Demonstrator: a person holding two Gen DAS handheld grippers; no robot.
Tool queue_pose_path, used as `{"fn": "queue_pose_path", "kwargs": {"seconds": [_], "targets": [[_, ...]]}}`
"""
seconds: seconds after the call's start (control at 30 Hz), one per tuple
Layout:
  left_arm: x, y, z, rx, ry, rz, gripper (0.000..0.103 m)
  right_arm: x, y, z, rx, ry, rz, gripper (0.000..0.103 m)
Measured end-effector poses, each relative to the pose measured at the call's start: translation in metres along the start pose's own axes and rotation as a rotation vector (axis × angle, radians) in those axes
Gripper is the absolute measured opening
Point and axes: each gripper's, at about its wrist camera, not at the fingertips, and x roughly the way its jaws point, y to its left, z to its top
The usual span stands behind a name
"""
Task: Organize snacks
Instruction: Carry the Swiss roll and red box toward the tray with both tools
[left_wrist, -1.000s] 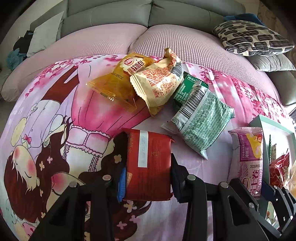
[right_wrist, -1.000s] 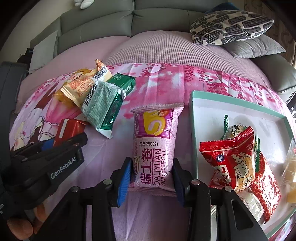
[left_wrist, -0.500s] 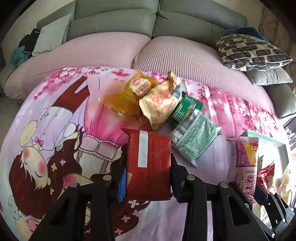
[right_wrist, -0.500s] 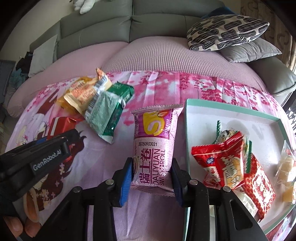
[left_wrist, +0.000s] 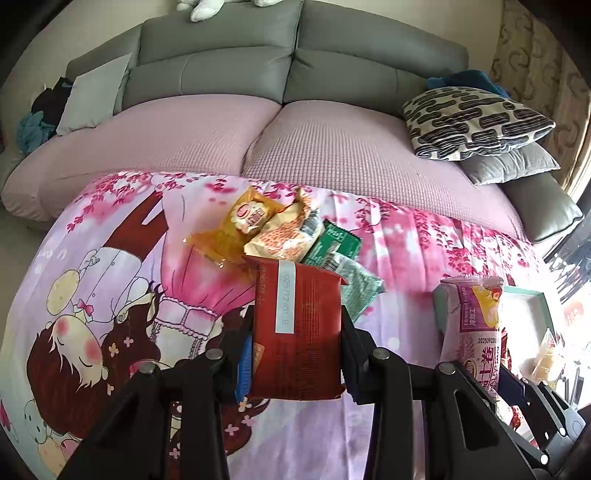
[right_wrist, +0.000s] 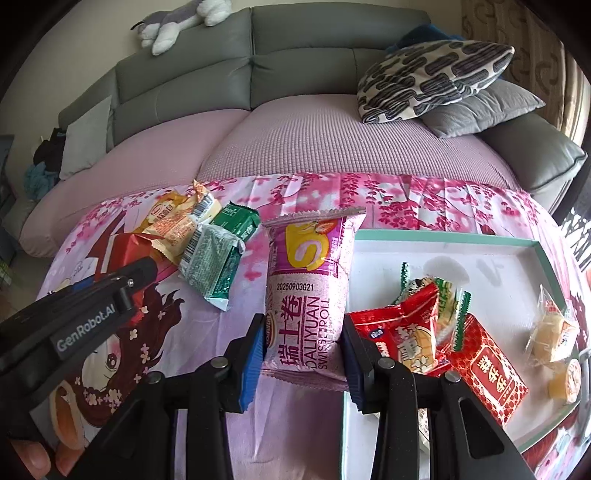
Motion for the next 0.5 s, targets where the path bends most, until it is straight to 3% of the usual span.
{"fn": "queue_pose_path", "kwargs": {"seconds": [0.33, 0.5], "targets": [[-0.006, -0.041, 0.0, 0.091, -0.007, -0.021, 0.041, -0.019, -0.039, 0.01, 0.1, -0.032, -0.017, 0.041], [-0.004, -0.078, 0.004, 0.149, -0.004, -0.07, 0.041, -0.028, -0.07, 0.014, 0.162, -0.055, -0.029, 0.041]]}}
